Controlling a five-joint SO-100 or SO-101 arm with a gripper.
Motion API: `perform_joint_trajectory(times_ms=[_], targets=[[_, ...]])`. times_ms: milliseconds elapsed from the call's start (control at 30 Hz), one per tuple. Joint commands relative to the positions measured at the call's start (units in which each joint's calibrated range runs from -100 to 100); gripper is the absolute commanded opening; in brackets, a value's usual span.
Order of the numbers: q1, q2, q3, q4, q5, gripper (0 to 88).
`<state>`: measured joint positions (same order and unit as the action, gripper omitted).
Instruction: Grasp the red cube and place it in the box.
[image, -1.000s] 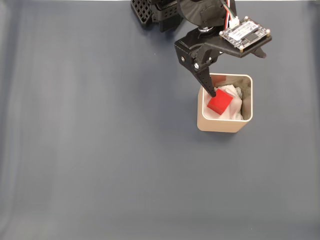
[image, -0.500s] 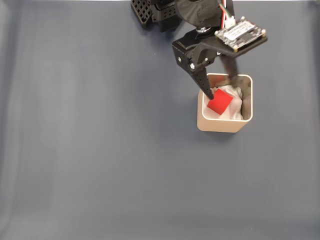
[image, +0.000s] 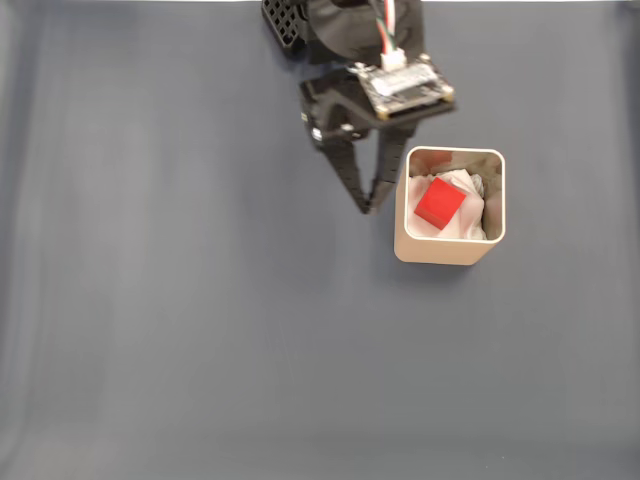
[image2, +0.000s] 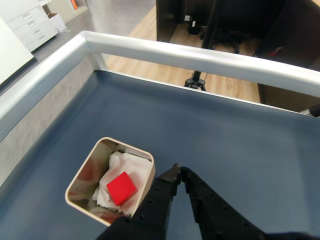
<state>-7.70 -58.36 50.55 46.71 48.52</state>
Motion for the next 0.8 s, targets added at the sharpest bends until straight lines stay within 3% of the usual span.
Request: perform_joint_trajectory(times_ms=[0,367,767], targets=[[3.2,-3.2,2.0,-0.7,-0.7,0.2],[10.4,-20.1,20.4,1.5,-0.4,0.2],[10.8,-35.7,38.4,4.5,1.0,0.2]])
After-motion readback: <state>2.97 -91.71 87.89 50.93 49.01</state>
